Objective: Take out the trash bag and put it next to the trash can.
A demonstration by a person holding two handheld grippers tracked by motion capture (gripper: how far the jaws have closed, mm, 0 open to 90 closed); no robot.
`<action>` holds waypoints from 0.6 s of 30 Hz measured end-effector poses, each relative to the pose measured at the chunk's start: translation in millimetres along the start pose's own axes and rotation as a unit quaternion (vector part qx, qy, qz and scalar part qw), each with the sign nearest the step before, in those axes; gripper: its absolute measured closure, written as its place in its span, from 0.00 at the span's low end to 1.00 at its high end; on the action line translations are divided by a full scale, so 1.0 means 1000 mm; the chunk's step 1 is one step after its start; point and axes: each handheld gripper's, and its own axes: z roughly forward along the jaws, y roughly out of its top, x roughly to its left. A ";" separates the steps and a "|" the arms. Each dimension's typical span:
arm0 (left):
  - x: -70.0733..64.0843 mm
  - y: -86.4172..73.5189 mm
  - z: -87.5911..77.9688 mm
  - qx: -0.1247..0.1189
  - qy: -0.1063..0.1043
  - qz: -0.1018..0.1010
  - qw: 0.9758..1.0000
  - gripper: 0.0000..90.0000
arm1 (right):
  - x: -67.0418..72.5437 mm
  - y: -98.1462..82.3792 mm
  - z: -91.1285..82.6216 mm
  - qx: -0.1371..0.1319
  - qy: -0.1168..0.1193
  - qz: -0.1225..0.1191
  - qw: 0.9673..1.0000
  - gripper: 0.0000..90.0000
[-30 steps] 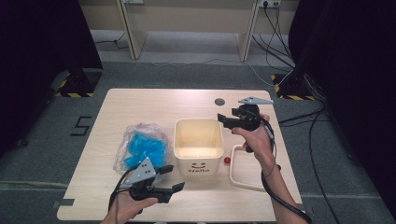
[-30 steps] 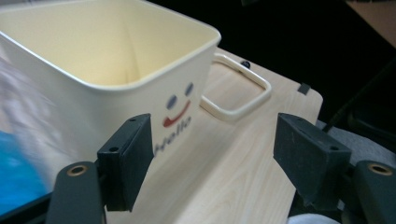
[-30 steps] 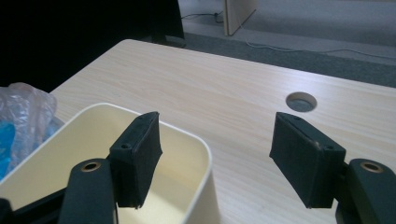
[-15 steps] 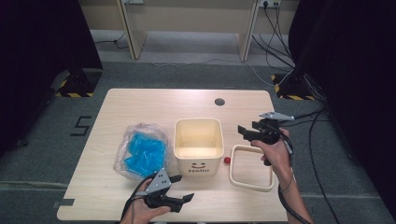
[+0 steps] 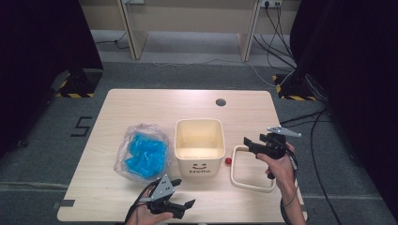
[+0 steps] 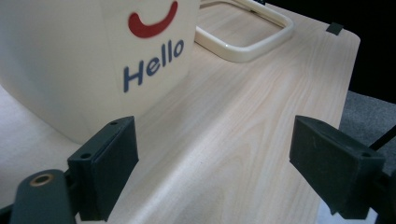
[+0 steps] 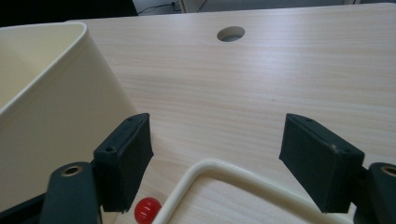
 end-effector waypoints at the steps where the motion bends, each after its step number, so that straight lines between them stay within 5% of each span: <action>1: -0.001 -0.002 0.001 0.001 -0.002 0.001 1.000 0.16 | 0.000 -0.002 0.000 -0.001 -0.003 -0.002 1.000 0.26; 10: 0.001 -0.015 0.008 0.016 -0.007 -0.001 1.000 0.17 | -0.007 -0.023 0.000 0.017 -0.028 -0.014 0.999 0.26; 18: 0.006 -0.019 0.012 0.044 -0.001 -0.005 0.999 0.17 | -0.024 -0.036 -0.008 0.019 -0.050 -0.002 0.999 0.24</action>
